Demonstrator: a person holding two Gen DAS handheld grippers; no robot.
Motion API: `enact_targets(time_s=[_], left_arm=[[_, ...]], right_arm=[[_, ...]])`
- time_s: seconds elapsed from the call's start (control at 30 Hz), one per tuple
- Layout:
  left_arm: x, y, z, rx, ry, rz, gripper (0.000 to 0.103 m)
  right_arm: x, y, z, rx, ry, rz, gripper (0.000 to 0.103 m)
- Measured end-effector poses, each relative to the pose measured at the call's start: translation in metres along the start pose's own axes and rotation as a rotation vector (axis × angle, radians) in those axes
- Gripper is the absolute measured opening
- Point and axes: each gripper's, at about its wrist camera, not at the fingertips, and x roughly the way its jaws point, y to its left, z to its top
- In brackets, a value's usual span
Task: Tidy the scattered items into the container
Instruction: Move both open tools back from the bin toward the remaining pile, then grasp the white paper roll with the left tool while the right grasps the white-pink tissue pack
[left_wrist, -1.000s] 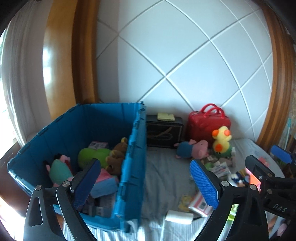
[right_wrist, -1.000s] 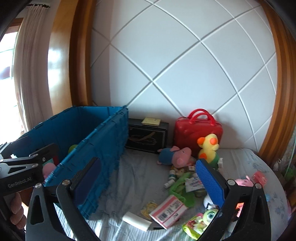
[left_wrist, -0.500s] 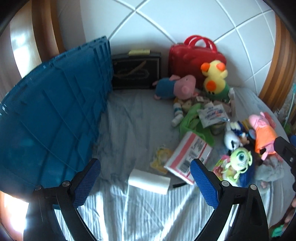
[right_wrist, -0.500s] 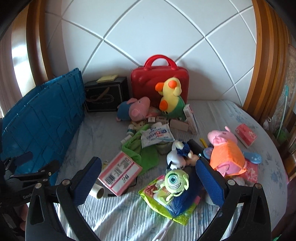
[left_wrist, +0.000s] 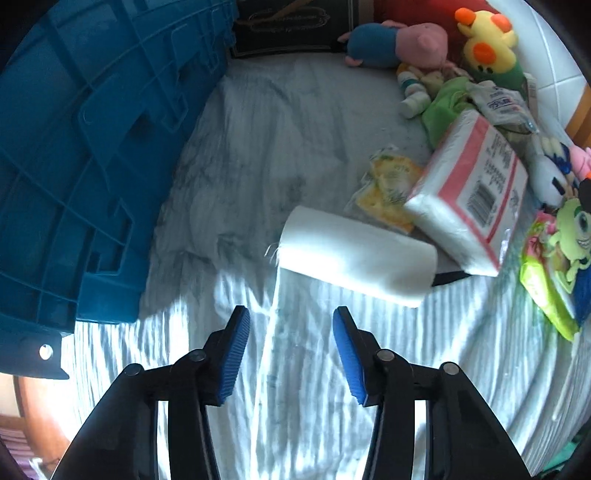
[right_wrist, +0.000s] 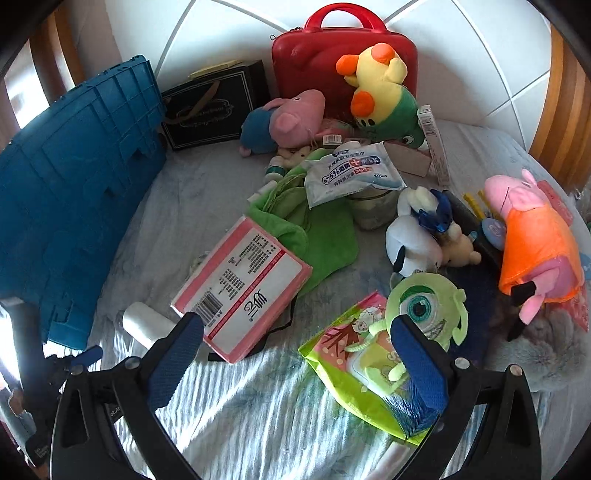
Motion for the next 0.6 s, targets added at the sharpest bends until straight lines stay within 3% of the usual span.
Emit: enact_targets(time_s=[0.2,0.3,0.5,0.6], left_arm=[[0.026,0.005,0.014,0.008,-0.009,0.132,0.042],[0.036,-0.001,0.032,0.028,-0.028,0.156,0.042],[0.034,-0.017,0.074,0.053,-0.085,0.105,0.043],[0.017,-0.015,0.077,0.02,-0.1,0.055,0.052]], right_arm=[[0.02,0.008,0.018,0.002,0.015,0.022,0.103],[0.031,0.021,0.028,-0.026,0.016,0.028,0.103],[0.052,0.016,0.038,0.021,0.05,0.002,0.103],[0.055,0.008,0.04,0.061,0.067,0.004,0.103]])
